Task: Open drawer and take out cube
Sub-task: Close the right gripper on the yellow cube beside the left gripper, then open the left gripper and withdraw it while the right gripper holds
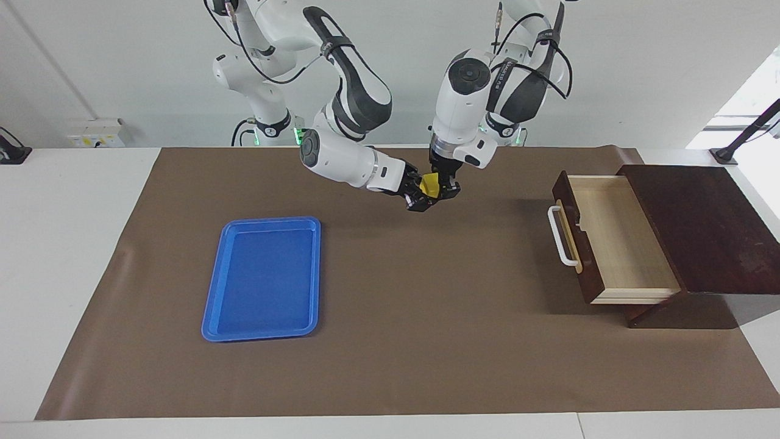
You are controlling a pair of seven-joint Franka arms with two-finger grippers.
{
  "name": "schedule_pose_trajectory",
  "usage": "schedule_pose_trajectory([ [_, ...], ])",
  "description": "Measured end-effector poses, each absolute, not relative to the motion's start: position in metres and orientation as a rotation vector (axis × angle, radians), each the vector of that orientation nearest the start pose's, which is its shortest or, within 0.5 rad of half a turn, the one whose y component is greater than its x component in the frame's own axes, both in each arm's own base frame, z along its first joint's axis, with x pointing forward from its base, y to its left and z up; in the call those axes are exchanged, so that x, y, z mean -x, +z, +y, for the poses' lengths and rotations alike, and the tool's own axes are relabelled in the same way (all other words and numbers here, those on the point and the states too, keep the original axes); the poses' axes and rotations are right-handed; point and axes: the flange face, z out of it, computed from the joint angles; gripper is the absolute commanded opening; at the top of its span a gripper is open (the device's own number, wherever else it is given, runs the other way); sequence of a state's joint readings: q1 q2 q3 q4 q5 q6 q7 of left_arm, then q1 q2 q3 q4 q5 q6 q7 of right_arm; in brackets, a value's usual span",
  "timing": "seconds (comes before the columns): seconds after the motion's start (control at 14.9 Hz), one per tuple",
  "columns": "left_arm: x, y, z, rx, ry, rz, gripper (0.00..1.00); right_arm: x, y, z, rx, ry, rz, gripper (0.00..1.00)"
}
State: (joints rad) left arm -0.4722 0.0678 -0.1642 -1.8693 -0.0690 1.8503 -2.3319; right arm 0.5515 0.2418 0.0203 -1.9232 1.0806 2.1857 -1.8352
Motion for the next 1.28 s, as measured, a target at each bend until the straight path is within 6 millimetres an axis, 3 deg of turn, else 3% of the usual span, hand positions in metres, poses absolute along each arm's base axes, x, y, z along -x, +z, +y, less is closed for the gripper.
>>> schedule_pose_trajectory([
  [0.2,-0.457,0.47,-0.341,-2.101,-0.134,2.434,0.0,-0.506,0.386,0.363,1.511,-0.675,-1.809,0.0],
  [0.34,-0.457,0.471,-0.34,-2.1,-0.133,2.432,0.3,-0.506,0.386,0.364,1.51,-0.676,-1.81,0.0],
  [0.4,-0.457,0.471,-0.34,-2.1,-0.133,2.43,0.35,-0.506,0.387,0.364,1.51,-0.678,-1.81,0.0],
  [0.47,-0.457,0.472,-0.339,-2.1,-0.132,2.429,0.53,-0.507,0.387,0.364,1.509,-0.679,-1.811,0.0],
  [0.6,-0.458,0.473,-0.338,-2.099,-0.132,2.427,0.73,-0.508,0.388,0.365,1.508,-0.682,-1.811,0.0],
  [0.67,-0.459,0.473,-0.337,-2.096,-0.132,2.429,0.9,-0.508,0.389,0.365,1.507,-0.685,-1.812,0.0],
  [0.74,-0.461,0.473,-0.334,-2.089,-0.129,2.436,1.0,-0.509,0.391,0.365,1.506,-0.69,-1.813,0.0],
  [1.07,-0.484,0.489,-0.302,-2.0,-0.104,2.471,1.0,-0.515,0.4,0.366,1.509,-0.72,-1.814,0.0],
  [1.28,-0.505,0.495,-0.257,-2.0,-0.08,2.457,1.0,-0.515,0.399,0.366,1.508,-0.719,-1.814,0.0],
])
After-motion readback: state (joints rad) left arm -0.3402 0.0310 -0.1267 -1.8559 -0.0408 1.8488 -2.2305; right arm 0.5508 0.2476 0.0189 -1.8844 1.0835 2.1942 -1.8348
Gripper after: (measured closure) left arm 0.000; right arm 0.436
